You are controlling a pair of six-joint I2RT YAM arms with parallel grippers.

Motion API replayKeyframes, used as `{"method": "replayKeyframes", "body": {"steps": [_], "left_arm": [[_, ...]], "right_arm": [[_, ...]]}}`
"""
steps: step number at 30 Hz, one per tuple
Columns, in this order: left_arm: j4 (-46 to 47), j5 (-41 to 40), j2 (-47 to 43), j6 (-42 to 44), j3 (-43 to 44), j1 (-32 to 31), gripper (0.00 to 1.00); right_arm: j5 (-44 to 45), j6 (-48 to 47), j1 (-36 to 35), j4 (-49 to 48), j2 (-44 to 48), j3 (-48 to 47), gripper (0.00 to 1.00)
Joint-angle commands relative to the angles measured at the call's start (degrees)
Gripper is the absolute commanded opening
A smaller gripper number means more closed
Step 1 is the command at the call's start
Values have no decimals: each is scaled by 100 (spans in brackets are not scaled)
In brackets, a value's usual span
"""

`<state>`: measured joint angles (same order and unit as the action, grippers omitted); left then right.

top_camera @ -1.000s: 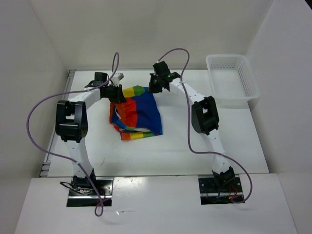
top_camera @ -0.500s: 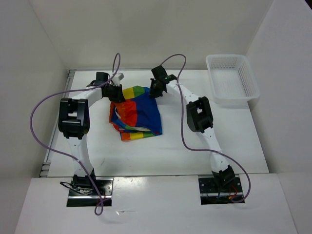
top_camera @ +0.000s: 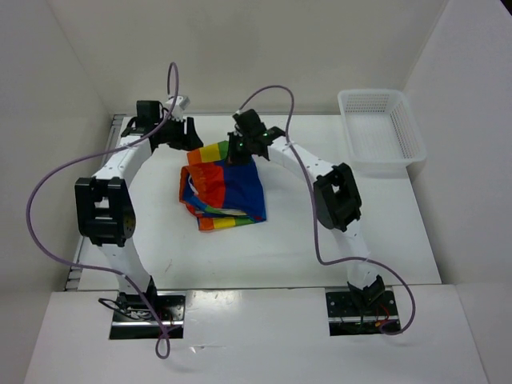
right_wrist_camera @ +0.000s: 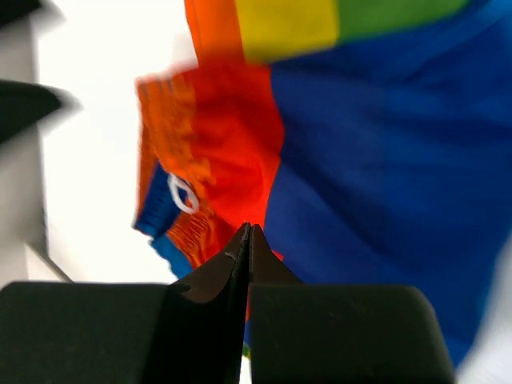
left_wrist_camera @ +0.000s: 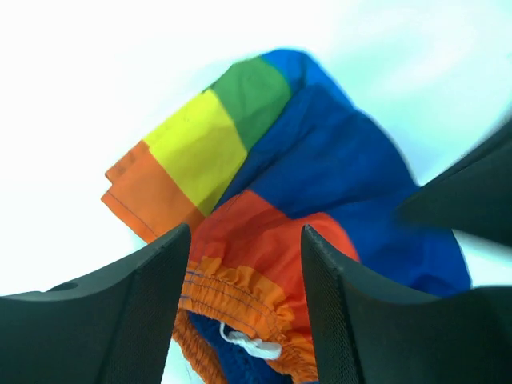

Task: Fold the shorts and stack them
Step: Fold the shorts

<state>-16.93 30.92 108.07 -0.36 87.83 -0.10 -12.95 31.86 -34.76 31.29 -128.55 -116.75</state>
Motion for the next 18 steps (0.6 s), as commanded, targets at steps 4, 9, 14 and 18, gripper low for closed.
{"method": "replayKeyframes", "body": {"steps": [4, 9, 14, 18], "left_arm": [[-47, 362, -646, 36, -346, 45, 64], [-276, 477, -1033, 36, -530, 45, 64], [-557, 529, -1358, 36, -426, 45, 75], [-724, 582, -1482, 36, -196, 98, 84]], "right_arm": [[47, 84, -118, -299, -863, 197, 0], [100, 154, -118, -237, -690, -23, 2], [21, -30, -118, 18, 292, -559, 73], [300, -171, -66, 193, 1260, -499, 100]]}}
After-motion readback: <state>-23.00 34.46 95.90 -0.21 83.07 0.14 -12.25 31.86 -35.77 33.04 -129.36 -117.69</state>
